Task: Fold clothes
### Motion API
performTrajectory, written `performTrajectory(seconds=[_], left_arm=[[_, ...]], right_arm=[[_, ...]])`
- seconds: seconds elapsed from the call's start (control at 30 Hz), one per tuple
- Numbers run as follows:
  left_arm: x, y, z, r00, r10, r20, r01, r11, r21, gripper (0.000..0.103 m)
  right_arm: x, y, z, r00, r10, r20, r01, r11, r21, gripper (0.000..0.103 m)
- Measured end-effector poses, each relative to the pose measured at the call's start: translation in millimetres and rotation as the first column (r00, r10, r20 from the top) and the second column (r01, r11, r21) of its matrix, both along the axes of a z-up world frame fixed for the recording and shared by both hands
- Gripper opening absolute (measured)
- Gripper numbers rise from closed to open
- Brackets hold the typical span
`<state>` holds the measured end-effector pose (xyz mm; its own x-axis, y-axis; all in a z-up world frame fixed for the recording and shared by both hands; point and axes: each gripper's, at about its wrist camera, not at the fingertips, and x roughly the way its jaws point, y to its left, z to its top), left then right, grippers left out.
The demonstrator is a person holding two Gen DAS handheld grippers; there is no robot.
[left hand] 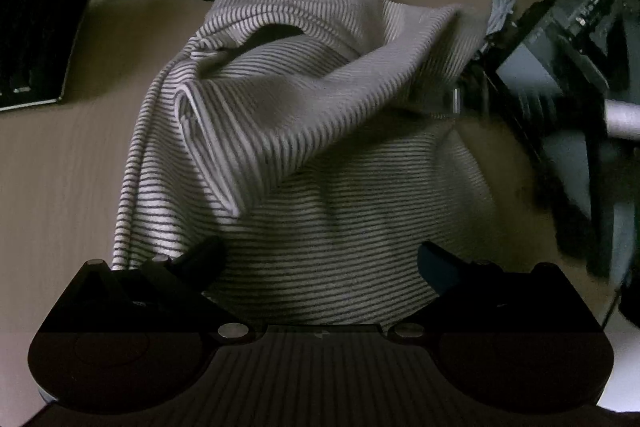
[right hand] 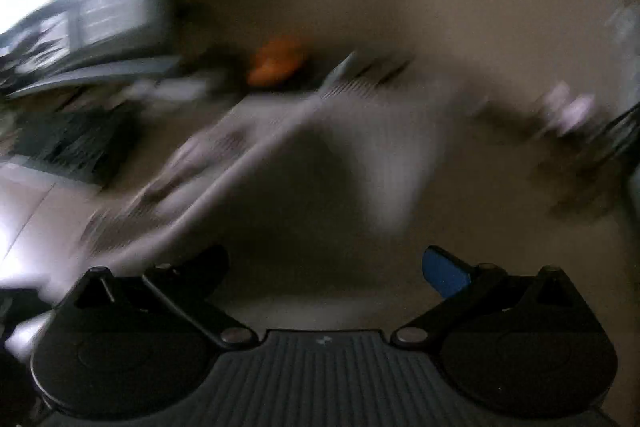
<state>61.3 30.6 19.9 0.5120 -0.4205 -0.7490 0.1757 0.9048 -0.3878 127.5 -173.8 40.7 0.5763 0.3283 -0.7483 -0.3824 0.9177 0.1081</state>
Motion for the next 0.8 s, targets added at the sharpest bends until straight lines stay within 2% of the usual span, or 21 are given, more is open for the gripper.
performTrajectory(seconds=[0.13,0.23,0.37,0.5,0.57,0.63,0.7,0.8], left_arm=[[-12.1,-0.4,-1.5,1.0,-0.022,0.012,0.022,1.0,0.009,0.103],[-24.5,1.3,-1.9,0.999,-0.046,0.007,0.046,0.999,0.013,0.103],[-52.8,0.8,0.0,0.996,-0.087,-0.026,0.088,0.996,0.009,0.103],[-90.0,0.7,1.6,0.987,-0.148,-0.056,0.148,0.989,0.0,0.103],[-98.9,-3.0,3.9,0.984,-0.168,-0.065,0.171,0.985,0.036,0.103],[-98.7,-4.2,5.7,0.986,-0.154,-0.058,0.157,0.986,0.054,0.103],[-95.5,-2.6,6.3,0.992,-0.12,-0.042,0.122,0.991,0.051,0.103],[-87.2,-2.2,5.0,0.996,-0.083,-0.026,0.085,0.995,0.045,0.103]], right_arm=[[-32.3,-1.8,-33.6,0.995,0.03,-0.097,-0.028,0.999,0.021,0.103],[-56.3,-3.2,-37.4,0.997,0.022,-0.068,-0.021,1.0,0.022,0.103],[-81.2,-9.3,-35.4,0.995,0.046,-0.089,-0.045,0.999,0.011,0.103],[-118.6,-7.3,-29.9,0.982,0.153,-0.107,-0.162,0.983,-0.081,0.103],[-130.6,-5.0,-22.8,0.987,0.156,-0.05,-0.161,0.976,-0.143,0.103],[-132.0,3.0,-11.5,0.988,0.128,0.09,-0.103,0.964,-0.243,0.103],[-123.3,13.5,-7.2,0.975,0.123,0.187,-0.052,0.937,-0.346,0.103],[-102.3,32.4,-13.0,0.957,0.206,0.206,-0.101,0.897,-0.431,0.103]])
